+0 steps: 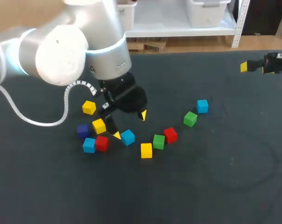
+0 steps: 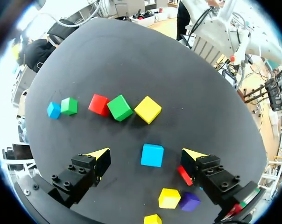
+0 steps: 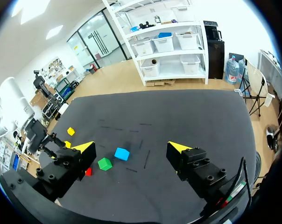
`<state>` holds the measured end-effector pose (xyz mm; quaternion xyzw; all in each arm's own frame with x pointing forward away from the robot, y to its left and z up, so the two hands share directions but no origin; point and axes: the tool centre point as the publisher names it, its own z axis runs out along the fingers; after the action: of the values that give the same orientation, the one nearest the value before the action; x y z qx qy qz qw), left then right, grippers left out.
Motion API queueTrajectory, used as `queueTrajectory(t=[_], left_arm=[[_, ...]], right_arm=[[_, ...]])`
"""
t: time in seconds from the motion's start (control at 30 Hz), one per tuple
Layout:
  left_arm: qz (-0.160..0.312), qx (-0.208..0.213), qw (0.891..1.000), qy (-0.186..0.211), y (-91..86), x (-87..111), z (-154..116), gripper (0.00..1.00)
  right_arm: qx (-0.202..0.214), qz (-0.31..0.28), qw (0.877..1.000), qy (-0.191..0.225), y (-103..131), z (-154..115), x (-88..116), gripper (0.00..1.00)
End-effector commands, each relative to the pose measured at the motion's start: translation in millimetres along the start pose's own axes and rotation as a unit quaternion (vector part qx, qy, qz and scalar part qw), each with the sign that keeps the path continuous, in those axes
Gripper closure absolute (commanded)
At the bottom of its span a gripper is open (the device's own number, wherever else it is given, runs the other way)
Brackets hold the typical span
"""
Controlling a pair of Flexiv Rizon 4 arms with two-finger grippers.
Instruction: Place the blue cubes, place green cubes on the blue cubes, place the yellow cubes on the green cubes, then place the red cubes on the yellow cubes, and place purple cube on the red cubes.
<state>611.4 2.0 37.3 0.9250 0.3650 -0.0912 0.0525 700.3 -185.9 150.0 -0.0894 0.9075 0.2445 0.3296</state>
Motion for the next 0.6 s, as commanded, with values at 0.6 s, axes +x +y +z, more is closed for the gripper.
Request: queueTrajectory(t=[0.6], left_arm=[[-0.012,0.009,1.000,-0.008,-7.2,10.4,22.4,0.00]], right_arm=[[0.001,0.000,1.000,0.000,0.5,0.2,0.2,0.00]])
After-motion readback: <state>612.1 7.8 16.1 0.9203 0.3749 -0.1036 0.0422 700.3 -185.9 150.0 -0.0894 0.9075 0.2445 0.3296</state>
